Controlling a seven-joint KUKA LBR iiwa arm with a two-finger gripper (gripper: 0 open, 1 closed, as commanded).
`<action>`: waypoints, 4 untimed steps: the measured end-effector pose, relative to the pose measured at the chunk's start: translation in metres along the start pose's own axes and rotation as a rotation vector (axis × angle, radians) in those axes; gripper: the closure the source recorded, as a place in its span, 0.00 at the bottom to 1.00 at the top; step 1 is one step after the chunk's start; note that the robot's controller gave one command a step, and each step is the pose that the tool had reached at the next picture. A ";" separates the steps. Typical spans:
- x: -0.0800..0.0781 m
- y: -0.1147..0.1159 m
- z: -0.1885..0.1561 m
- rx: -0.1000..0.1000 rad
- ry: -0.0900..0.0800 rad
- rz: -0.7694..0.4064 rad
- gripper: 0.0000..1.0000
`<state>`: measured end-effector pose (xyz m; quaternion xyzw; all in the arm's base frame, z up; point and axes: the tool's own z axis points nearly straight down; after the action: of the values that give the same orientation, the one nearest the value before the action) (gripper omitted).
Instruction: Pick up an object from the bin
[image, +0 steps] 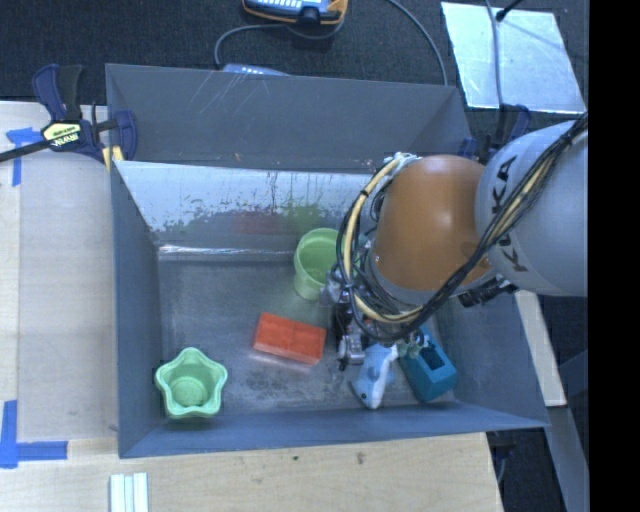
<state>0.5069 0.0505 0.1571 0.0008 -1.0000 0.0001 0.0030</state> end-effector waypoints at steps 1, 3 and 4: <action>-0.002 0.000 -0.005 -0.001 -0.008 0.001 0.00; -0.043 0.004 0.038 -0.001 -0.007 -0.063 0.00; -0.047 0.024 0.049 0.000 -0.009 -0.218 0.00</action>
Offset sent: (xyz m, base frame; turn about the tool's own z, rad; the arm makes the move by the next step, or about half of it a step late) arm 0.0162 0.0091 -0.0442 -0.1029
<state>0.5534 0.0743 0.1080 0.1095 -0.9940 -0.0001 -0.0015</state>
